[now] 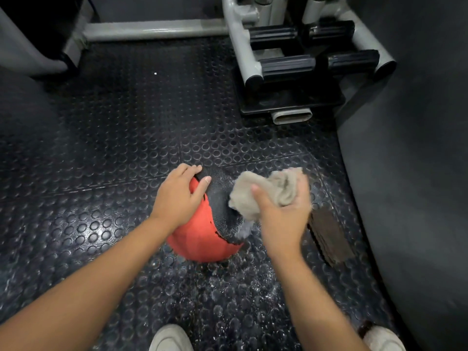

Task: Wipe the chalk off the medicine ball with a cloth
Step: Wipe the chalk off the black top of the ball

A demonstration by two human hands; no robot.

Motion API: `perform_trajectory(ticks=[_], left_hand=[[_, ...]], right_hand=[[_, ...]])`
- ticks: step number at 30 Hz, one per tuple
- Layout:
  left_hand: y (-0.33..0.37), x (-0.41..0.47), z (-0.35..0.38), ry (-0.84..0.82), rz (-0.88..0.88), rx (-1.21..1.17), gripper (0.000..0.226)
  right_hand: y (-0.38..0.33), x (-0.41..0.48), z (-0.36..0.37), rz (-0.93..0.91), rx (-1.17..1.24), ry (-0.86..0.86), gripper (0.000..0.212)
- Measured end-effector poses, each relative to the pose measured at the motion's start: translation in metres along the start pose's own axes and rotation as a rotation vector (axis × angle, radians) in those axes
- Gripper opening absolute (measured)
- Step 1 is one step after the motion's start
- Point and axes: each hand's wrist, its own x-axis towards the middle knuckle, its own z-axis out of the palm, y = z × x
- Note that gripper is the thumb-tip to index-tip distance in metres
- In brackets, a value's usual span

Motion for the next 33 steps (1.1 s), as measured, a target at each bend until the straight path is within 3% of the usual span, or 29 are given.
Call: perform_trajectory(ticks=[5,11,15,19,22,26,30,33], left_hand=[[-0.002,-0.002,0.0,0.017,-0.014,-0.045,0.056],[-0.002,-0.004,0.001,0.039,-0.008,-0.079,0.064],[-0.001,-0.007,0.001,0.062,-0.015,-0.116,0.061],[-0.002,-0.007,0.0,0.072,-0.035,-0.184,0.062],[-0.006,-0.011,0.001,0.072,-0.029,-0.224,0.052],[-0.01,-0.014,0.004,0.048,-0.043,-0.248,0.045],[-0.009,-0.016,0.003,0.03,-0.046,-0.201,0.041],[-0.011,-0.02,0.002,0.004,-0.037,-0.196,0.041]], right_hand=[[0.03,-0.026,0.025,-0.062,-0.352,-0.116,0.02],[0.023,-0.034,0.03,-0.008,-0.543,-0.217,0.043],[0.013,-0.01,0.036,0.016,-0.714,-0.282,0.033],[0.02,-0.008,0.028,-0.192,-0.671,-0.41,0.016],[0.026,0.0,0.02,-0.303,-0.685,-0.535,0.02],[0.024,0.042,0.027,-0.289,-0.711,-0.556,0.01],[0.031,0.088,0.039,-0.109,-0.698,-0.573,0.021],[0.025,0.082,0.033,-0.23,-0.686,-0.73,0.021]])
